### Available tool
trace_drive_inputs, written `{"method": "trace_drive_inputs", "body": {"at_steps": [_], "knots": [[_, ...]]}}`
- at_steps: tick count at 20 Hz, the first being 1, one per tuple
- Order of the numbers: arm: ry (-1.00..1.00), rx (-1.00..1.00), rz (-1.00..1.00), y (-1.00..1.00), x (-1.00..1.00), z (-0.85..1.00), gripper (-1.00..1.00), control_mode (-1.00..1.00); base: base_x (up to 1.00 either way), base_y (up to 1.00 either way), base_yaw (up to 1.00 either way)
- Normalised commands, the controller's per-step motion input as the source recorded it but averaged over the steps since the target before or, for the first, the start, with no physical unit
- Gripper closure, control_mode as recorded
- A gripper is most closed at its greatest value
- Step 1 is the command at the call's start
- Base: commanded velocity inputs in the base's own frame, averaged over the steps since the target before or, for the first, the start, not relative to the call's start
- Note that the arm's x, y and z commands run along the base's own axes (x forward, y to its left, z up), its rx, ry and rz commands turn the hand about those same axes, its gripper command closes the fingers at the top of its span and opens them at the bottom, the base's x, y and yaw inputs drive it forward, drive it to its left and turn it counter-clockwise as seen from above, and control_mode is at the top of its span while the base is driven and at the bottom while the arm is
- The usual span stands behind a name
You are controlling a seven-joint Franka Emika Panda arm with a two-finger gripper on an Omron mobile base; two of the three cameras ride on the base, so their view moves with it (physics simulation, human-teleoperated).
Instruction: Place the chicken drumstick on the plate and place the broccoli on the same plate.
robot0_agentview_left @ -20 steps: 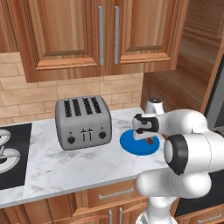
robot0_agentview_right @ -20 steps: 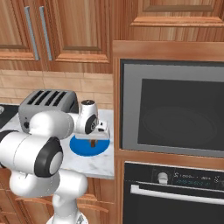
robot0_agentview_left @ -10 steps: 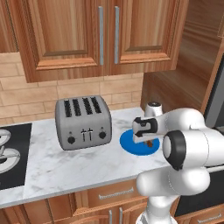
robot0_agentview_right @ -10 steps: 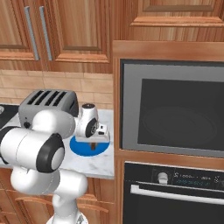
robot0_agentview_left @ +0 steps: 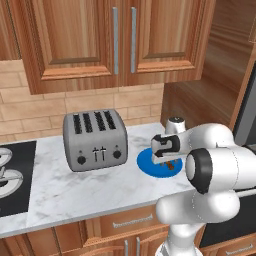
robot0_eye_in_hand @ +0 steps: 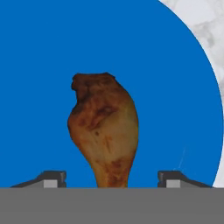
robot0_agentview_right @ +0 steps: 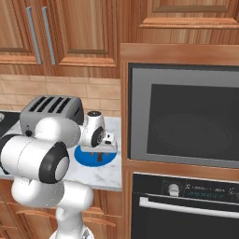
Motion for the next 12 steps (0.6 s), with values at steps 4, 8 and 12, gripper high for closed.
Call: {"method": "trace_drive_inputs", "body": {"at_steps": [4,8,12], "knots": [[0.0,0.0,0.0,0.0,0.0,0.05,-1.0,-1.0,0.0,0.0,0.0],[-0.01,0.0,0.0,0.09,-0.04,0.41,-1.0,-1.0,0.0,0.0,0.0],[-0.06,-0.04,0.0,0.41,-0.36,0.67,-1.0,-1.0,0.0,0.0,0.0]]}}
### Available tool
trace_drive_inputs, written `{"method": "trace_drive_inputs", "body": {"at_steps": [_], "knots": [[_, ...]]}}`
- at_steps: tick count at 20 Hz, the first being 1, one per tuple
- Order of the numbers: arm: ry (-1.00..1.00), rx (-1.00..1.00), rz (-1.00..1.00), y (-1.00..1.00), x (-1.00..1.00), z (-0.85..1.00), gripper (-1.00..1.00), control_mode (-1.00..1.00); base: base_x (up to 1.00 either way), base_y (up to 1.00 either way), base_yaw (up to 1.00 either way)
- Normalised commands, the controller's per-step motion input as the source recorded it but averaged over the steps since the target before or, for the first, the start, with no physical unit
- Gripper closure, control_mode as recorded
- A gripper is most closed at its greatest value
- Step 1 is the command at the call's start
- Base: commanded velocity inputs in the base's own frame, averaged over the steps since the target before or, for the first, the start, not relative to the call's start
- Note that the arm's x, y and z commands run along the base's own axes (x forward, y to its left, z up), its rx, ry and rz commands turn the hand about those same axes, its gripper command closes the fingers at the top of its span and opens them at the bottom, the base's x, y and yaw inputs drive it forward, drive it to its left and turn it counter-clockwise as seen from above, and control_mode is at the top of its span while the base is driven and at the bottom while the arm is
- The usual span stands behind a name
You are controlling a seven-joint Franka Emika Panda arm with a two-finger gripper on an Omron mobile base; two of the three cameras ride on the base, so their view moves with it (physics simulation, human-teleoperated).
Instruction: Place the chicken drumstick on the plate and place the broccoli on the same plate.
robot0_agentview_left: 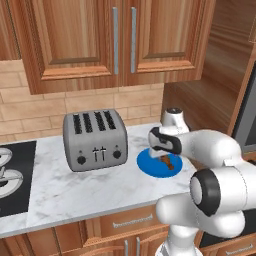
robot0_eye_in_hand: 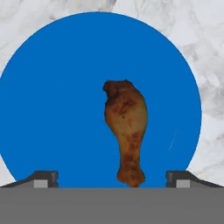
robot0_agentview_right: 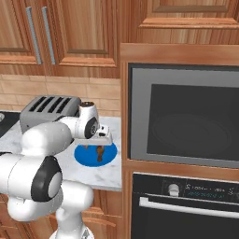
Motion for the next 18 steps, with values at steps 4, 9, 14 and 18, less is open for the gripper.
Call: {"method": "trace_drive_inputs", "body": {"at_steps": [4,9,14,18], "knots": [[0.0,0.0,0.0,0.17,-0.47,0.71,-1.0,-1.0,0.0,0.0,0.0],[0.0,0.0,0.0,0.0,-0.62,0.45,-1.0,-1.0,0.0,0.0,0.0],[0.0,0.0,0.0,0.0,-0.57,0.33,-1.0,-1.0,0.0,0.0,0.0],[0.0,0.0,0.0,0.0,-0.48,0.23,-1.0,-1.0,0.0,0.0,0.0]]}}
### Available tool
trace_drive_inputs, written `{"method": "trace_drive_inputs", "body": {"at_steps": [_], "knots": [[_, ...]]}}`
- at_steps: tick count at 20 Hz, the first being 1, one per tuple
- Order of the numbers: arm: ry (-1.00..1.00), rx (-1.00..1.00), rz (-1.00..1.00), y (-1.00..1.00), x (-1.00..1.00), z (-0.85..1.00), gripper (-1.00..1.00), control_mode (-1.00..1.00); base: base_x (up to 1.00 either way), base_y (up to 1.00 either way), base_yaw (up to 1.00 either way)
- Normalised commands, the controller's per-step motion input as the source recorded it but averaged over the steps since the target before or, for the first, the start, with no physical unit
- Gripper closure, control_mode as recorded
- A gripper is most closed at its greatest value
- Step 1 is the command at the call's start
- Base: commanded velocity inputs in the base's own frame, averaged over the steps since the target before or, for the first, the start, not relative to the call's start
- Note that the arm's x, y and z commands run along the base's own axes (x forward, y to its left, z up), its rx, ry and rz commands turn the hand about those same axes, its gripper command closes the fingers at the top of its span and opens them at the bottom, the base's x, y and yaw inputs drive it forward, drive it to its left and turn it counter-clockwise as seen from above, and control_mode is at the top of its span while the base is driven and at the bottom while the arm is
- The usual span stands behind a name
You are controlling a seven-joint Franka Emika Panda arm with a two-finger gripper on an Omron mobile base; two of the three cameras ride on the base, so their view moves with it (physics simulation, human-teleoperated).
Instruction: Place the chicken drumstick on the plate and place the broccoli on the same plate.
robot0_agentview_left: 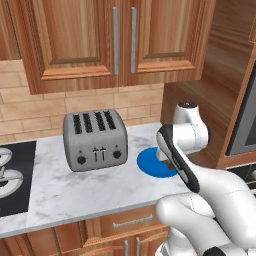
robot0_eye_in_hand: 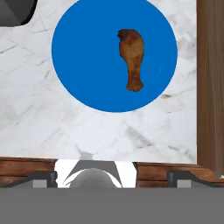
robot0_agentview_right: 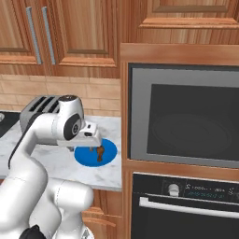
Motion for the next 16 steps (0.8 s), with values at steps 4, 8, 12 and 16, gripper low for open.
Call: {"method": "trace_drive_inputs", "body": {"at_steps": [4,8,12,16], "knots": [[0.01,0.0,0.0,0.0,-0.08,0.36,-1.0,-1.0,0.0,0.0,0.0],[0.0,0.01,0.0,0.0,-0.11,0.28,-1.0,-1.0,0.0,0.0,0.0],[0.04,0.06,0.0,0.0,-0.16,0.26,-1.0,-1.0,0.0,0.0,0.0],[0.03,0.06,0.0,0.0,-0.17,0.07,-1.0,-1.0,0.0,0.0,0.0]]}}
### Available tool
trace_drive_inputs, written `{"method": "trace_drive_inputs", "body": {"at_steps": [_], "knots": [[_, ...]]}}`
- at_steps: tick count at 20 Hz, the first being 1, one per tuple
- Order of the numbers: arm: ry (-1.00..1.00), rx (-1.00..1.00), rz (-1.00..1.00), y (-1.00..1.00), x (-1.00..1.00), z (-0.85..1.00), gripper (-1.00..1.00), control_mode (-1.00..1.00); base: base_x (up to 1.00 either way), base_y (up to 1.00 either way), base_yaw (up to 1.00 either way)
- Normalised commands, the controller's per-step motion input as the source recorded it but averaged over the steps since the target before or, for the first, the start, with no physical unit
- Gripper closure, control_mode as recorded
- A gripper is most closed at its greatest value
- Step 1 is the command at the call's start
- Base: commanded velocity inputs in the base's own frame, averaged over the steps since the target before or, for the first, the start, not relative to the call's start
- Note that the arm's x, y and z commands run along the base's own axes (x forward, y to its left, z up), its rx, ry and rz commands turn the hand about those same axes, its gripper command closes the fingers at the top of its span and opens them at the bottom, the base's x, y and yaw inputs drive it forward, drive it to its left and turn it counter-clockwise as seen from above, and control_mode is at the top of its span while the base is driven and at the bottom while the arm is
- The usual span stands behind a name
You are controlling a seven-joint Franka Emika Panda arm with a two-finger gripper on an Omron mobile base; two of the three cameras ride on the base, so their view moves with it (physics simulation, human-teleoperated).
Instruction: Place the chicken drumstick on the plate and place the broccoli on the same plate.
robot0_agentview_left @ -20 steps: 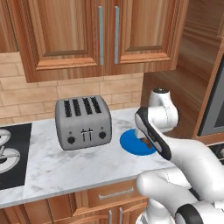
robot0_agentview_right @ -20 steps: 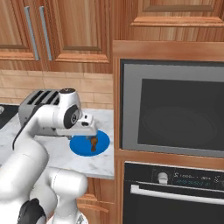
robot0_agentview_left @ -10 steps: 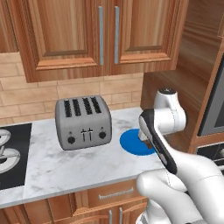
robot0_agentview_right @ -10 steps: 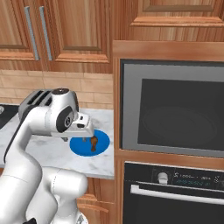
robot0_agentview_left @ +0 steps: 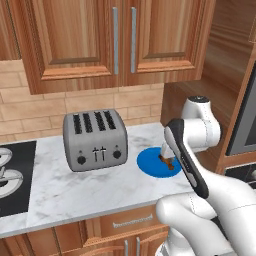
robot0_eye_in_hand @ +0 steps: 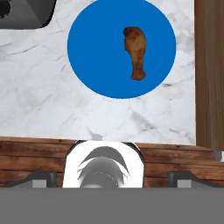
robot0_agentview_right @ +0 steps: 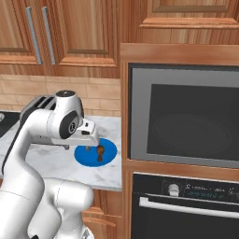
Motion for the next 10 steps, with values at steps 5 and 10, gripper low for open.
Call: {"method": "trace_drive_inputs", "body": {"at_steps": [5,10], "knots": [[0.01,0.02,0.0,0.01,-0.03,0.02,-1.0,-1.0,0.0,0.0,0.0],[0.0,0.0,0.0,0.0,-0.08,0.0,-1.0,1.0,-0.03,0.01,0.0]]}}
